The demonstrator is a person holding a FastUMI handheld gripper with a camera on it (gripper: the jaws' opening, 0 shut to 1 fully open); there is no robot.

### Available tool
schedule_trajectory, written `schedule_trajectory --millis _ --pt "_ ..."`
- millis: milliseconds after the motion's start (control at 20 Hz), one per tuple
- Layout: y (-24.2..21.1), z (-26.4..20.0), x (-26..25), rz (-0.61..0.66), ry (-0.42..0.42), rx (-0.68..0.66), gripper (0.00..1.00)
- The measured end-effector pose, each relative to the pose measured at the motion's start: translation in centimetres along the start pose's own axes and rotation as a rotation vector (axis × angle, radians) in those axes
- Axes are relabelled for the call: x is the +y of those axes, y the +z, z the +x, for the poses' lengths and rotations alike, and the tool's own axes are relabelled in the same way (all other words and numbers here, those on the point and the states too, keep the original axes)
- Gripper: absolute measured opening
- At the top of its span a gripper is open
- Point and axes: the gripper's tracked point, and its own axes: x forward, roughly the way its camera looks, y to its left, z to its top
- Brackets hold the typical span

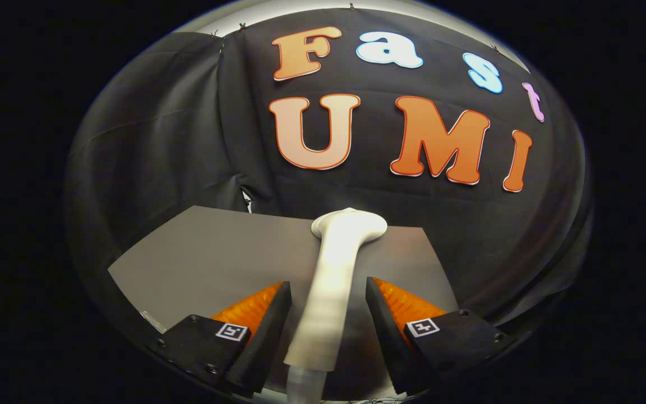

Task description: Iron the clothes twice with a garment steamer, once on the left side and once on the right side.

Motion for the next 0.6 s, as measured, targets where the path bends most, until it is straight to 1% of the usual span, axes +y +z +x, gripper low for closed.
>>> schedule_trajectory --millis 200,250,300,450,500,600 --pt "-1.3 1.3 -0.2 0.007 0.009 0.045 0.84" --pt "-1.4 1.3 0.2 0.014 0.028 0.048 0.78" --pt "-1.4 1.6 0.3 0.017 0.029 0.048 0.72" --pt "-1.3 0.8 0.2 0.03 0.037 0.041 0.62" --pt "-1.3 0.3 0.7 0.036 0.058 0.03 0.56" --pt "-1.5 -0.2 1.7 0.019 0.087 0.008 0.5"
